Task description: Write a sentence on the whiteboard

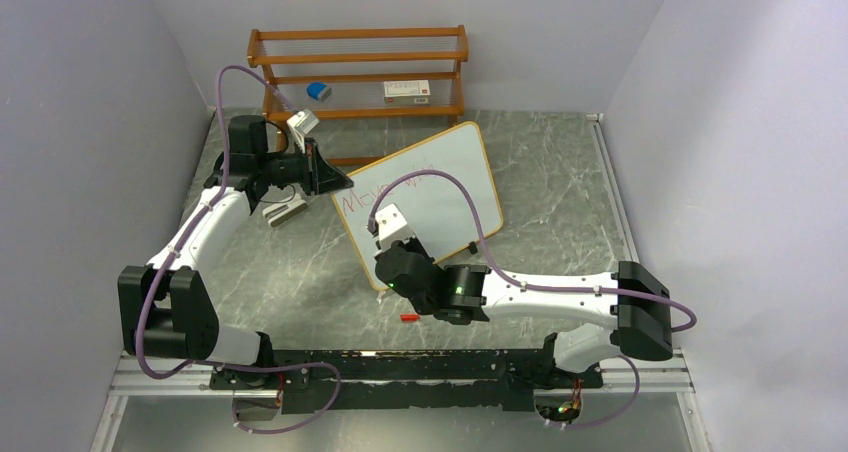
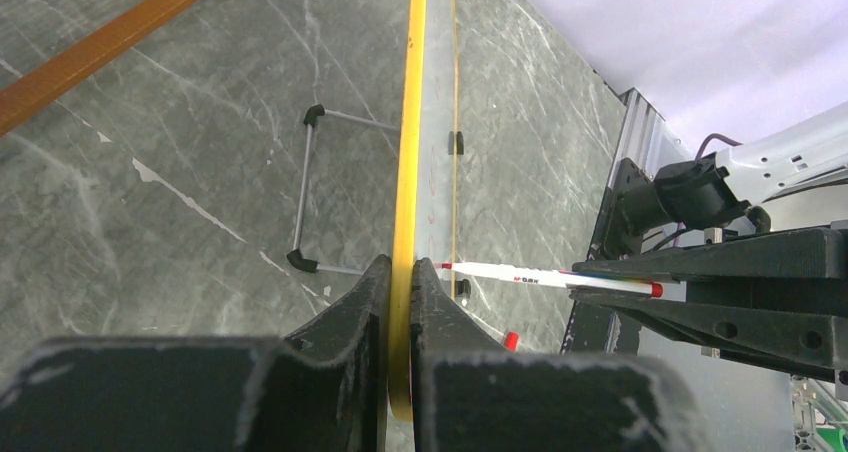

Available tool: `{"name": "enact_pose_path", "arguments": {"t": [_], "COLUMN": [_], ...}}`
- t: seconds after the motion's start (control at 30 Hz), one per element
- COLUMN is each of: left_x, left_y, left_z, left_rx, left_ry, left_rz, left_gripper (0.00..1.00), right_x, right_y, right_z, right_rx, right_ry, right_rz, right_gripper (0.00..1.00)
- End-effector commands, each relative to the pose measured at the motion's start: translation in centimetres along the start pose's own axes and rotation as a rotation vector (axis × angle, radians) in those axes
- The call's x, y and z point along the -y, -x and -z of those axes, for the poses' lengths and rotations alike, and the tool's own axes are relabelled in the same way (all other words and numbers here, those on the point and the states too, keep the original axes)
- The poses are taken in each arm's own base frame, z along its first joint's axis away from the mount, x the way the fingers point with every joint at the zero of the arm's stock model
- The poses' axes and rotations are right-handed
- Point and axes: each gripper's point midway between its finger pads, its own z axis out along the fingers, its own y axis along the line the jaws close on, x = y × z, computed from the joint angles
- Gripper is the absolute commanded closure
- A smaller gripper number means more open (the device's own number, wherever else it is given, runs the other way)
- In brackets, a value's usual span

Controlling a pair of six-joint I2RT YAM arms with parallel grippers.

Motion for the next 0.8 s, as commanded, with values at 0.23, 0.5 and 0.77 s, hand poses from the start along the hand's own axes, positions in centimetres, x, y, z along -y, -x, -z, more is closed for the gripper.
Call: {"name": "enact_pose_path", "arguments": {"t": [0.23,0.5,0.77], "left_x": [-0.6,-0.5,-0.6], "left_y": [0.0,0.0,0.0], "left_z": [0.2,0.3,0.3], "left_rx": [0.005,0.005,0.005], "left_ry": [0.039,0.038,0.039], "left_rz": [-0.05,-0.051,-0.05], "left_gripper": [0.95,0.95,0.95], "right_x": [-0.1,-0.9,-1.3], "right_y": [1.8,2.3,2.7], "right_z": [-0.9,-1.1,-1.1], "right_rx": [0.052,0.062,0.07], "right_ry": [-0.011,0.022,0.044], "right_rz": [-0.025,-0.026,-0.023], "right_gripper": [1.0,1.0,1.0]}}
